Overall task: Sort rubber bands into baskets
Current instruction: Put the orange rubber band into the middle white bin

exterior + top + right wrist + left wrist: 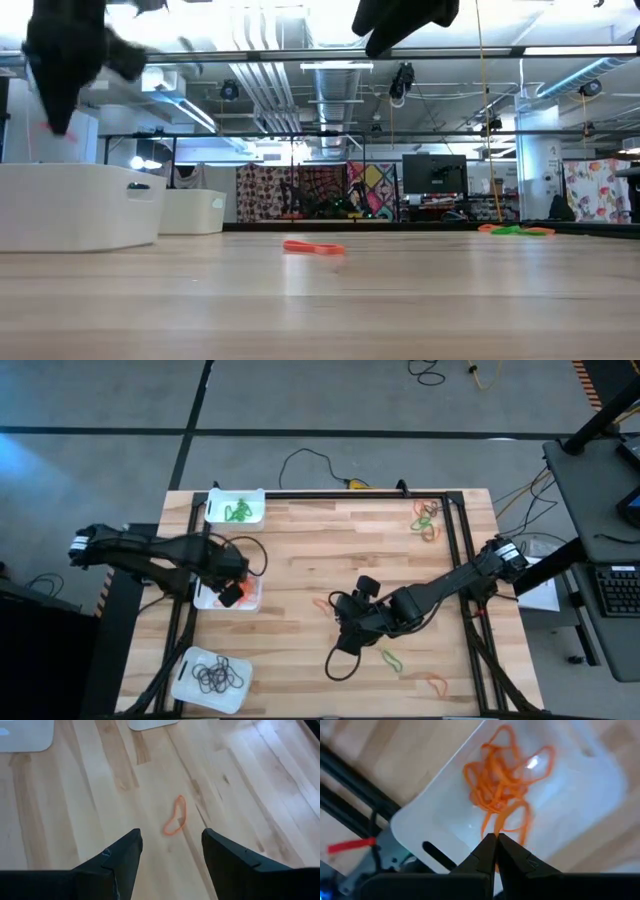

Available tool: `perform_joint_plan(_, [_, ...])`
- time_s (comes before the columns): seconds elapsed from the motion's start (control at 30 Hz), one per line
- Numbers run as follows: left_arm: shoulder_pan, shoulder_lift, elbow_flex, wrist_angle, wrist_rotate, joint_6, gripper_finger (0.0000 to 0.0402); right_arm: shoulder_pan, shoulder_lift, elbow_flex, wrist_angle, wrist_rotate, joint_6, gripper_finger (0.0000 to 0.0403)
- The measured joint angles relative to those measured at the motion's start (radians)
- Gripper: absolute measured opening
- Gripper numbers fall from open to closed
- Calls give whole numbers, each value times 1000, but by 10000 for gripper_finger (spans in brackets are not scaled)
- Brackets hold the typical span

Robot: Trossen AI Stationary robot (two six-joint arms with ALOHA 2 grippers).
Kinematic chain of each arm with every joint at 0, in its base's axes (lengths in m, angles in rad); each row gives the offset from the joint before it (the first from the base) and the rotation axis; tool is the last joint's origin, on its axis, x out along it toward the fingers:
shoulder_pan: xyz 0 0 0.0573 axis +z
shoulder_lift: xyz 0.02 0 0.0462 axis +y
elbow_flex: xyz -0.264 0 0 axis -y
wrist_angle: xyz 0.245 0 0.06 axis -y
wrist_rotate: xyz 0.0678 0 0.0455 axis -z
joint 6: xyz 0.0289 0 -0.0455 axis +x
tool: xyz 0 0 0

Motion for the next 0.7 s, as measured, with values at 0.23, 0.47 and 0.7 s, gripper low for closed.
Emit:
perform_joint_plan(0.23, [16, 69, -205, 78, 6, -113, 0, -8, 0, 0, 10, -8, 0, 201])
perform_joint_plan(0.47, [19, 175, -254, 115, -13, -99, 1, -7, 0, 1, 19, -48, 8, 201])
perform_joint_plan(0.7, [19, 253, -250, 143, -9, -16, 55, -1, 0, 1, 18, -57, 27, 201])
